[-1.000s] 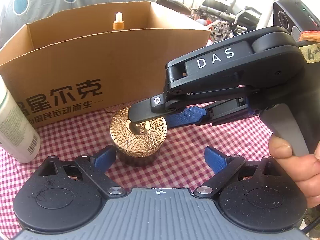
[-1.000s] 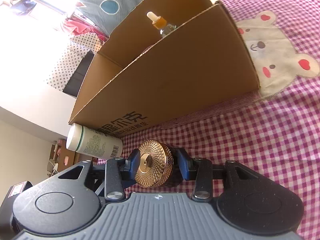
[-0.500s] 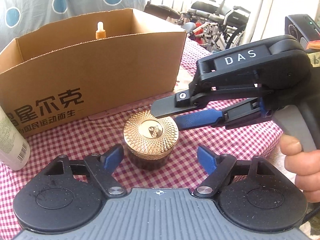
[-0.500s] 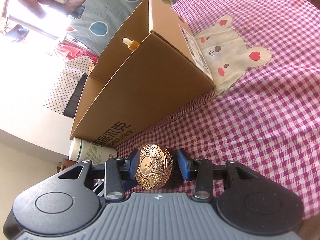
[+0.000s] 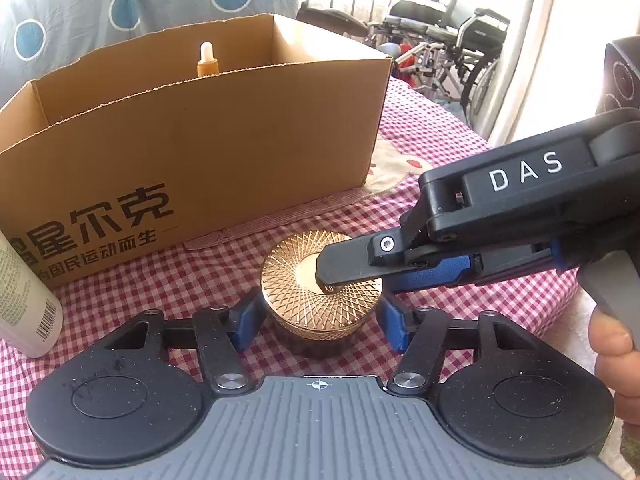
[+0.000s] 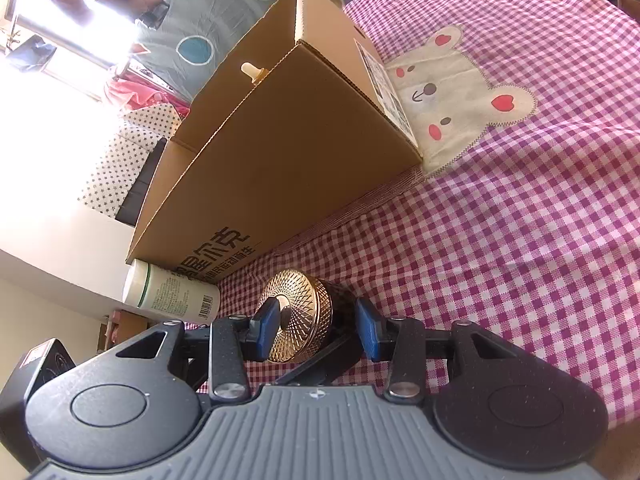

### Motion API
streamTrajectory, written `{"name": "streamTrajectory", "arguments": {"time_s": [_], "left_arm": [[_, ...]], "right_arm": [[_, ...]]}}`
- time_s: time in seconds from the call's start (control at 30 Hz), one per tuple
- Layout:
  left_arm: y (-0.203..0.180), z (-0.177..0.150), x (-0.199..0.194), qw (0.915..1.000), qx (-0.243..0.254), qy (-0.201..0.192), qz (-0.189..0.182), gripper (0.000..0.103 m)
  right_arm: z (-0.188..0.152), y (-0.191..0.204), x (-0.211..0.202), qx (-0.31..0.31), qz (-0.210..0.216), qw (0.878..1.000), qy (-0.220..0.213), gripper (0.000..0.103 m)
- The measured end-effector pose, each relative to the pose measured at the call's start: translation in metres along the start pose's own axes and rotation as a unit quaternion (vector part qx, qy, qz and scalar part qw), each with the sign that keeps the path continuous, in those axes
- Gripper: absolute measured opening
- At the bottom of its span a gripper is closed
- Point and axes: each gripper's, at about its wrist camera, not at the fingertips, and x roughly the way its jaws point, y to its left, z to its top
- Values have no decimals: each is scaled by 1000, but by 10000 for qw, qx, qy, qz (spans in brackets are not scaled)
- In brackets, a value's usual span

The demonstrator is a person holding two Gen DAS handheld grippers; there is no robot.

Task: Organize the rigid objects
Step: 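Carry the gold-lidded jar into the box and open the right tool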

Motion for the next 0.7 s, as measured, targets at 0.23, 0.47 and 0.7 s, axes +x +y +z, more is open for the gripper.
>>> {"name": "streamTrajectory", "arguments": {"time_s": [0.23,0.47,0.7], "left_arm": [[-2,-4,-5,10000,34,-83,0,56],[-1,-1,-18,9997,-36,-228,-2,56],[1,23,-56,9973,34,-715,190,56]], "right_arm": [[-2,8,4,-119,-68,9999,-78,44],[-3,22,-1,-266,-68,9994,-215,44],[11,59,-24,-749,148,9956,-537,44]]}}
